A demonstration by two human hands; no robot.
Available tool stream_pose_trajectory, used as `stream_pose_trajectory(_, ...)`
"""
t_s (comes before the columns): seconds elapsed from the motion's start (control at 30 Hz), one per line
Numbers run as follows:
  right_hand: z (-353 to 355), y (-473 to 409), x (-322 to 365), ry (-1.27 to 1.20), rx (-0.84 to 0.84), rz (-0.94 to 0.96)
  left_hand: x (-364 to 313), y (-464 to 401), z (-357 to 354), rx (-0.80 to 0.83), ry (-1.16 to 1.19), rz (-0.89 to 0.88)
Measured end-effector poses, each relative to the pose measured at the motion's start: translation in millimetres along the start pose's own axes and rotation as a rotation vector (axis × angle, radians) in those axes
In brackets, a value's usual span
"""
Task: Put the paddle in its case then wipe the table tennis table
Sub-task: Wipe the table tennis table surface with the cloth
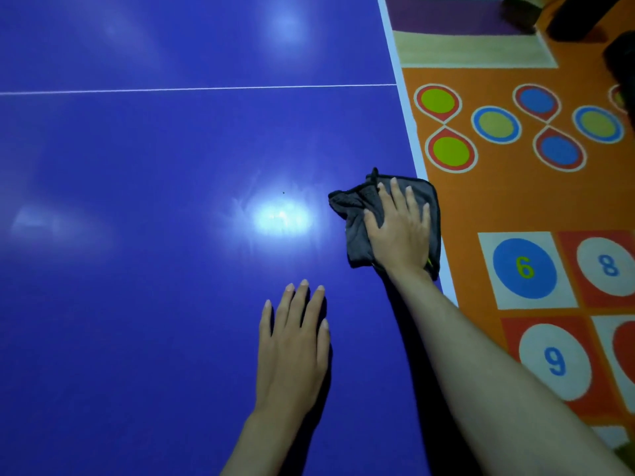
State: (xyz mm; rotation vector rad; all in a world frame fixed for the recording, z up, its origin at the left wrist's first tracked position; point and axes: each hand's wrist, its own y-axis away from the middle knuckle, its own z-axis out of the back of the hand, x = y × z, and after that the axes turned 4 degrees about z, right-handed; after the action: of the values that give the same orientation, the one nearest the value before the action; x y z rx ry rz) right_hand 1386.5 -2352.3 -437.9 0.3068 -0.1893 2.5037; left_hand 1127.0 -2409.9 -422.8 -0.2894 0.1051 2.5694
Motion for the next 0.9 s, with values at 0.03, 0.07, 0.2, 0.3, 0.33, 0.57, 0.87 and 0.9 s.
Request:
stream_pose_trajectory(0.03, 0.8, 3.3, -1.3, -0.011, 0.005, 0.009, -1.4, 2.4, -0.8, 0.002, -0.006, -0.004)
stream_pose_trajectory(0.07, 1.7, 9.2, -2.6, -0.021, 0.008, 0.019, -2.8, 6.4, -1.9, -0.001, -0.004, -0.004)
stream_pose_trajectory(0.2, 6.6, 63.6, -12.1, -0.023, -0.007, 0.034, -9.4, 31.3, -5.8, -0.013, 0.014, 0.014)
stream_pose_trajectory(0.3, 12.5, 128.3, -22.9, -0.012, 0.001, 0.066, -16.8, 59.8, -3.4, -0.009, -0.029, 0.013)
stream_pose_trajectory(0.33, 15.4, 150.8, -27.4, -0.014, 0.009, 0.080, -20.8, 70.8, -0.4, -0.008, -0.043, 0.012)
stream_pose_trajectory(0.57, 33.2, 308.1, -53.6, -0.031, 0.057, 0.099, -54.2, 128.1, 22.4, -0.013, -0.029, 0.078)
stream_pose_trajectory(0.87, 39.5, 352.4, -66.0, 0.037, 0.086, 0.122, -66.9, 132.8, 19.5, -0.019, 0.014, 0.085)
stream_pose_trajectory(0.9, 39.1, 347.4, -66.2, 0.042, 0.094, 0.135, -65.6, 128.2, 18.1, -0.015, 0.003, 0.075)
